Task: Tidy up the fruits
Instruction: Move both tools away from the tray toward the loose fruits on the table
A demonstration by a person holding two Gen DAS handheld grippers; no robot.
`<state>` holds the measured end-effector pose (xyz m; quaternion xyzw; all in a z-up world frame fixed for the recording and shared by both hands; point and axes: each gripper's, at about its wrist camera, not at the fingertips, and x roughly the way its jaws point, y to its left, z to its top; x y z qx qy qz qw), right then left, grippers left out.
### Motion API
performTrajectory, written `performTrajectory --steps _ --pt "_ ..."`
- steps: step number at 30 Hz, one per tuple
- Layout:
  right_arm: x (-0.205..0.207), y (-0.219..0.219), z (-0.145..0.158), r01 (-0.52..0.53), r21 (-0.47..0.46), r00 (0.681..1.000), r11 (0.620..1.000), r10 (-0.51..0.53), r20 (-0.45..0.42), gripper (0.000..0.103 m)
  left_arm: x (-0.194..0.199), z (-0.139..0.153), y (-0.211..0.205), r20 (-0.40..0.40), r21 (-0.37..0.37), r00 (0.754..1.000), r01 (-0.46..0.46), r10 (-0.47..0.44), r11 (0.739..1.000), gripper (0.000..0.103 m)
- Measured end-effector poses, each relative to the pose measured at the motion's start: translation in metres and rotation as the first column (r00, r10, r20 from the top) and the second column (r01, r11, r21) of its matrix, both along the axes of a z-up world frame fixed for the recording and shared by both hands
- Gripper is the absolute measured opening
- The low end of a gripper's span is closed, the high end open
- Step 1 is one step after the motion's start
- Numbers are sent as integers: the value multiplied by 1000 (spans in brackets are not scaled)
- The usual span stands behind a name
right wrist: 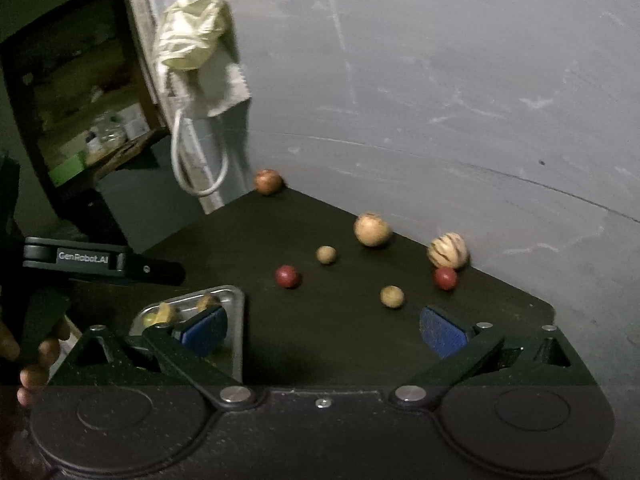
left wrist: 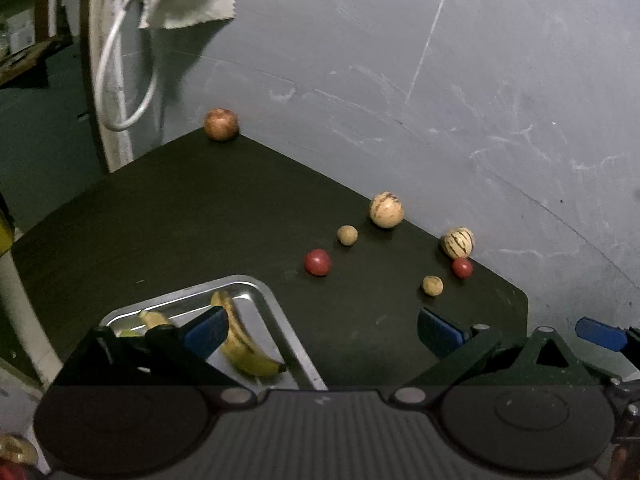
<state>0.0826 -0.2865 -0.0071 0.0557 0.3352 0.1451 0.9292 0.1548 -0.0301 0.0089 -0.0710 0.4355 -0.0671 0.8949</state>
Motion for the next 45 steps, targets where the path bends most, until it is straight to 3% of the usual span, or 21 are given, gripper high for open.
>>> performTrajectory --steps 12,24,33,45 --pt "31 2 -21 85 -55 995 995 -88 -55 102 57 -31 4 -41 -13 996 85 -85 996 102" --pt "85 15 -61 123 -127 987 984 -134 -85 97 124 -76 5 -66 -16 978 198 -198 980 101" --pt "126 19 -98 112 -171 984 979 -133 -116 84 145 -106 -1 -87 -22 958 272 -273 962 87" --pt "153 29 -119 78 -202 985 976 -106 -135 67 155 -124 -14 -95 2 944 319 -317 948 62"
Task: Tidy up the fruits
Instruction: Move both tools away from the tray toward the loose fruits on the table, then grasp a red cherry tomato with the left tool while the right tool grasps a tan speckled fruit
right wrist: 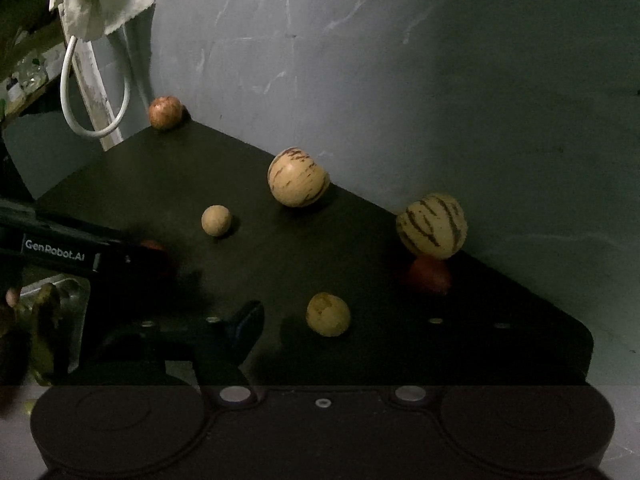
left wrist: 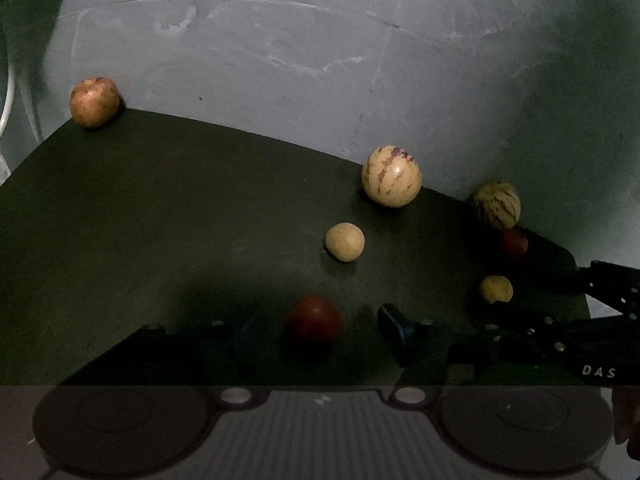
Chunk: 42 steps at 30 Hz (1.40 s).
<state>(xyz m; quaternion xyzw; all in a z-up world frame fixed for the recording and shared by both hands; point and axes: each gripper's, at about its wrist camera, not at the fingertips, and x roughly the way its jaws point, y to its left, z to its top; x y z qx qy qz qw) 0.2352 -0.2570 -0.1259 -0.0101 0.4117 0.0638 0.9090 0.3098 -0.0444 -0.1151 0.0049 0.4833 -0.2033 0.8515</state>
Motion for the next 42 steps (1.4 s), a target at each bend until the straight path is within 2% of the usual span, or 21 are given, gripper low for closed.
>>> performTrajectory --steps 10,13,17,22,33,42 --pt "9 5 -9 -16 -22 1000 1000 16 -12 55 1 -7 -1 0 21 1000 3 -3 1000 56" --pt "10 6 -10 -24 -34 1000 999 24 -19 49 3 -11 -1 -12 22 1000 4 -4 1000 47" --pt "12 8 -13 -27 -38 999 999 26 -28 45 4 -13 1 -9 25 1000 -1 2 1000 40" --pt "13 10 -14 -31 -59 999 998 29 -31 28 4 -15 1 -8 27 1000 -3 3 1000 34" --pt "6 13 -2 -41 -30 999 999 41 -9 28 -1 -6 3 8 -1 1000 -18 18 1000 33" --pt "-11 14 38 -63 8 996 998 63 58 28 -20 25 13 52 -33 996 -75 77 997 33"
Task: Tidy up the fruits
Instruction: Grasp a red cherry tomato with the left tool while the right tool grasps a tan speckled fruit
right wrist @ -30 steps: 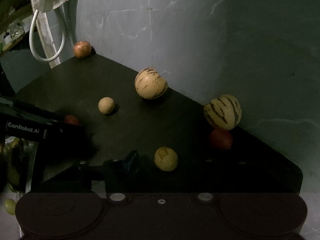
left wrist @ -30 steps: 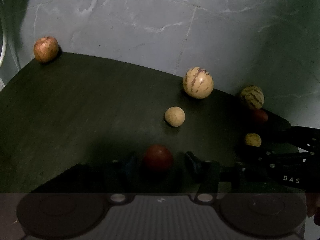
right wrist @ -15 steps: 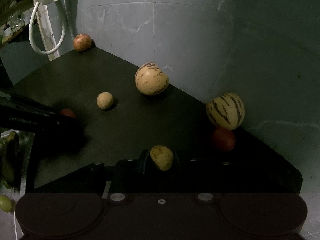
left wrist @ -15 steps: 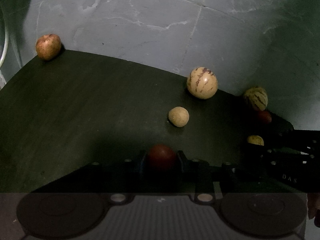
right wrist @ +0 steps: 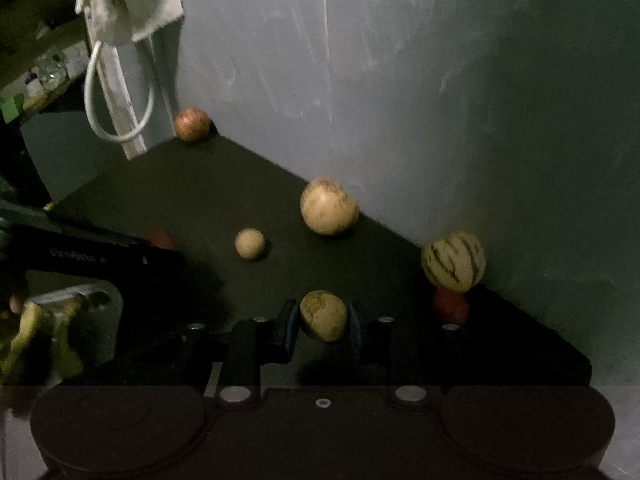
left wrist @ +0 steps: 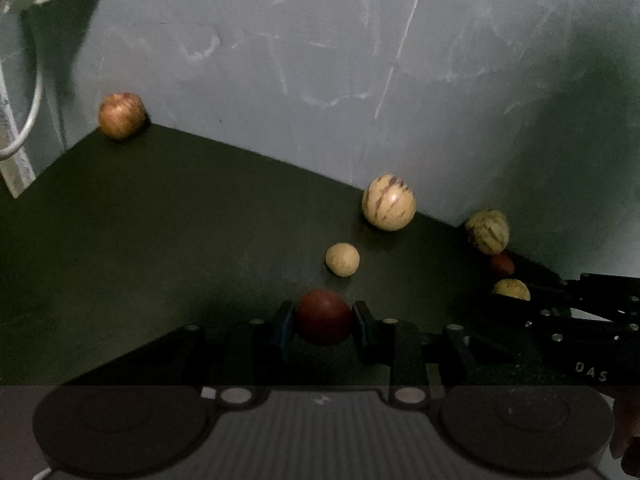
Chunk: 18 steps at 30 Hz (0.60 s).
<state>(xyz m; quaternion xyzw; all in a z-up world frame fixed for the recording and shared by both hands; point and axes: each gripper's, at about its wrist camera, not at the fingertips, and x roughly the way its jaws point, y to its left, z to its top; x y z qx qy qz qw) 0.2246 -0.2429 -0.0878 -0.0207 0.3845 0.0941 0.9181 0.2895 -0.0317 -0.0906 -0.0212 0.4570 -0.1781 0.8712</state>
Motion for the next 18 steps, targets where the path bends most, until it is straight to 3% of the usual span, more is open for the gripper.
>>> performTrajectory --steps 18 --pt "-53 8 84 -140 40 979 989 132 156 28 -66 70 1 137 -8 986 -96 96 995 33"
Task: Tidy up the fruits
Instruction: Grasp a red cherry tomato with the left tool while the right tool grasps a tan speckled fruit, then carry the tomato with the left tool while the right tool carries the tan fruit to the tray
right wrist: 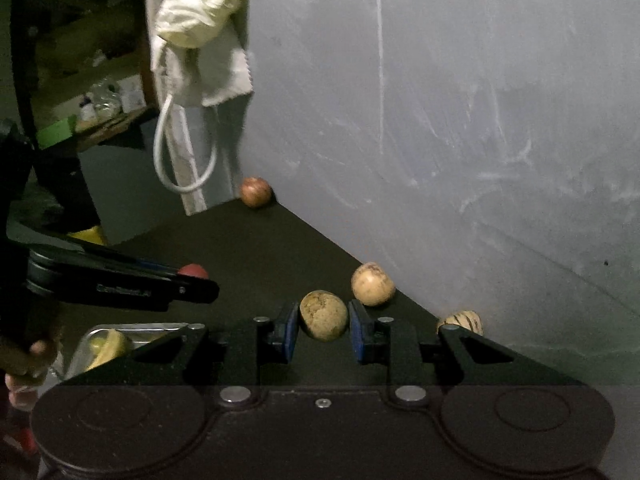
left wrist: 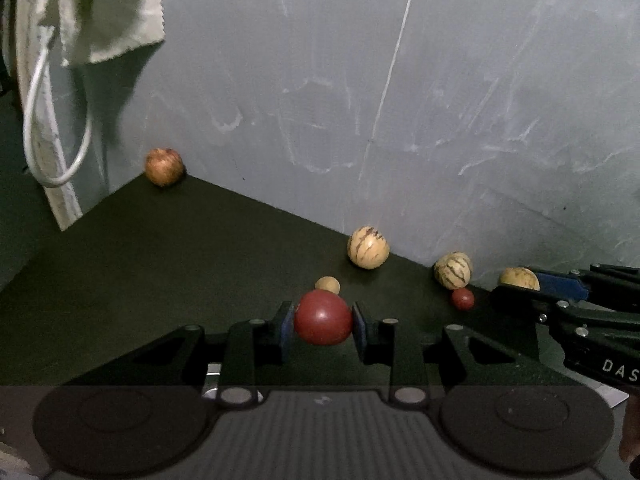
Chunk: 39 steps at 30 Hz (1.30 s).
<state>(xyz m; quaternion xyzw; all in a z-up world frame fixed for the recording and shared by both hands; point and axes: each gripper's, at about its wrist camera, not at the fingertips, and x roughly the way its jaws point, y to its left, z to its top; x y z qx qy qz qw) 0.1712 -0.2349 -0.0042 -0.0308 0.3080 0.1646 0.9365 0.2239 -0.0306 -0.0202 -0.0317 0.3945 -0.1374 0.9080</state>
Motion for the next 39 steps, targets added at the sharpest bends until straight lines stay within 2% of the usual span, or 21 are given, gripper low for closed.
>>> performTrajectory --steps 12,22,29,39 --pt "-39 26 35 -149 19 987 989 147 70 28 -58 31 26 64 6 991 -116 116 993 33" --pt "-66 50 49 -263 37 960 964 258 104 28 -109 43 55 84 16 972 -222 220 975 33" --pt "-84 62 51 -327 37 941 944 321 110 28 -137 45 71 88 15 954 -288 286 957 33" --pt "-94 85 42 -396 28 916 918 393 83 28 -173 29 94 50 7 932 -360 359 933 33"
